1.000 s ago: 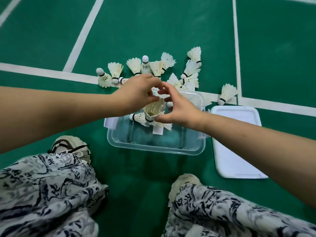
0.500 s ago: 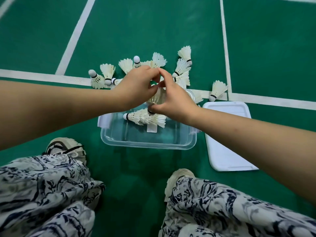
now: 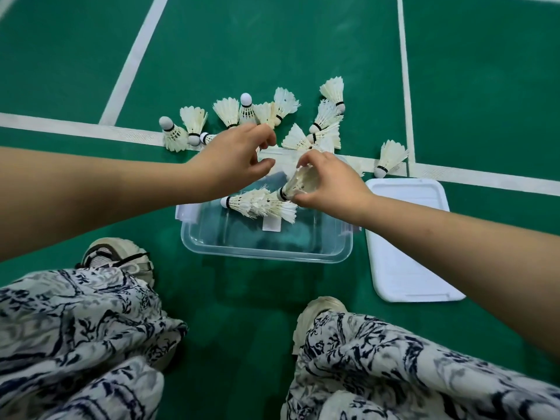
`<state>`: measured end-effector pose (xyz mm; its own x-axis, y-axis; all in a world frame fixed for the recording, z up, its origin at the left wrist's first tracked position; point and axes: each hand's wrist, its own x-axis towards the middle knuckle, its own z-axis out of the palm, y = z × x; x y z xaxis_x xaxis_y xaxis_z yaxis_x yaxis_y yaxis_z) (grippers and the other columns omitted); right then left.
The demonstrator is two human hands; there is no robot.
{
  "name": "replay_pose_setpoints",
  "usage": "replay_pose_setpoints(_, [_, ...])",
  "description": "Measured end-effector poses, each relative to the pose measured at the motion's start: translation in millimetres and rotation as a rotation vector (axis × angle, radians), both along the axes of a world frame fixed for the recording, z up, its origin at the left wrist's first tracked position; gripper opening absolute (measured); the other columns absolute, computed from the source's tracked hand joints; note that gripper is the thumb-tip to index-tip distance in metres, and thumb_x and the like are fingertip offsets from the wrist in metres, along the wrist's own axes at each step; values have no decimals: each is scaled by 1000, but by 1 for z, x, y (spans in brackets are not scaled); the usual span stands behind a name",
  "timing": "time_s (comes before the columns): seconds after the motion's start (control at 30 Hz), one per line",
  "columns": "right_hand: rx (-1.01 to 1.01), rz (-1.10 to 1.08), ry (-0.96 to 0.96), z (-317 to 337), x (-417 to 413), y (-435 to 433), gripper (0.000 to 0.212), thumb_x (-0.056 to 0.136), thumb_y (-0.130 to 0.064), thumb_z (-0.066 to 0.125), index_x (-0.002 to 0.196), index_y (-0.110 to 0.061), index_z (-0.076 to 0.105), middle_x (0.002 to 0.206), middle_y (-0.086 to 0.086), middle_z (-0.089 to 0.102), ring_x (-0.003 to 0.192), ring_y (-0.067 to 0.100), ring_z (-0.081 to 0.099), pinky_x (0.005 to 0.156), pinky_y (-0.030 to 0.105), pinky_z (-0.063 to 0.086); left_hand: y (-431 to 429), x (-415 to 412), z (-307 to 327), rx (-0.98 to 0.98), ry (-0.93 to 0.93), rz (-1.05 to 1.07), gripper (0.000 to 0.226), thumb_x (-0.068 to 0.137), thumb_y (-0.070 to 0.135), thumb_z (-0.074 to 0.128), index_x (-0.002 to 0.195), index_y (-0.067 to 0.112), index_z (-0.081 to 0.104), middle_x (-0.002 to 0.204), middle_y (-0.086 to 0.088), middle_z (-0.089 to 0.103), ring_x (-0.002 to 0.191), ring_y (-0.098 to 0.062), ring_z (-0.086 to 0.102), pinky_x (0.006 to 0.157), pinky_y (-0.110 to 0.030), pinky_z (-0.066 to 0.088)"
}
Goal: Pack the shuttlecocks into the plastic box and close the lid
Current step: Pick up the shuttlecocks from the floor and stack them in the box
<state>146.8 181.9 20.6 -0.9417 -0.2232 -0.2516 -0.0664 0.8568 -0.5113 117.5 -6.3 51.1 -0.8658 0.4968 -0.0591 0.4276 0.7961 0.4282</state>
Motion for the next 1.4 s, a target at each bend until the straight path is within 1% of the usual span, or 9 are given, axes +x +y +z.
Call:
replay_pose_setpoints(0.17, [254, 86, 65, -9, -3, 6, 54, 70, -47, 68, 114, -23, 49, 115, 5, 59, 109, 27, 46, 86, 36, 37, -9, 0, -4, 3, -9, 0, 26, 87, 24, 55, 109, 14, 49, 106, -4, 54, 78, -17, 55, 73, -25, 33])
replay_pose_setpoints(0.37, [255, 125, 22, -13, -2, 9, 60, 68, -46, 74, 115, -18, 48, 116, 6, 55, 107, 28, 51, 77, 32, 39, -16, 1, -10, 19, -32, 3, 30, 85, 27, 57, 112, 19, 46, 105, -2, 55, 75, -15, 58, 74, -26, 37])
replay_pose_setpoints(0.53, [400, 220, 7, -19, -2, 6, 54, 74, -38, 69, 114, -14, 43, 113, 10, 53, 96, 32, 56, 68, 35, 45, -20, 3, -12, 16, -52, 1, 31, 85, 28, 56, 112, 21, 45, 105, -1, 54, 76, -14, 57, 76, -26, 37])
replay_pose_setpoints(0.63, [515, 288, 19, -20, -2, 5, 53, 78, -31, 64, 124, -19, 40, 114, 10, 50, 98, 32, 56, 62, 32, 38, -23, 4, -13, 17, -55, 3, 31, 85, 28, 56, 112, 20, 46, 105, -1, 55, 76, -14, 57, 75, -25, 35])
replay_pose_setpoints(0.73, [667, 380, 82, -20, -4, 4, 55, 81, -29, 61, 131, -24, 40, 116, 10, 49, 104, 31, 52, 65, 32, 35, -27, 4, -14, 16, -60, 10, 31, 84, 26, 57, 112, 17, 46, 105, -2, 55, 76, -15, 57, 74, -26, 36])
replay_pose_setpoints(0.8, [714, 402, 102, -20, -5, 2, 50, 82, -26, 58, 130, -24, 43, 116, 9, 48, 105, 30, 50, 66, 32, 35, -29, 5, -15, 17, -66, 15, 31, 84, 25, 57, 112, 16, 47, 104, -3, 55, 76, -17, 58, 74, -27, 37])
replay_pose_setpoints(1.03, [678, 372, 123, -21, -11, -1, 42, 78, -24, 59, 120, -20, 51, 114, 9, 48, 106, 30, 46, 69, 32, 31, -33, 7, -15, 8, -42, 11, 29, 84, 25, 57, 111, 16, 47, 104, -4, 57, 76, -17, 59, 73, -27, 37])
replay_pose_setpoints(1.2, [561, 258, 82, -21, -12, 5, 45, 76, -30, 61, 118, -20, 52, 117, 8, 47, 108, 30, 45, 77, 33, 40, -33, 7, -14, 16, -42, 6, 29, 85, 25, 57, 111, 16, 47, 104, -3, 57, 78, -16, 58, 74, -27, 36])
replay_pose_setpoints(1.4, [529, 226, 126, -20, -10, 12, 46, 74, -34, 62, 117, -20, 53, 114, 8, 49, 103, 30, 46, 79, 35, 40, -32, 6, -15, 21, -40, 5, 30, 84, 25, 57, 111, 17, 47, 104, -3, 57, 78, -16, 58, 75, -27, 37])
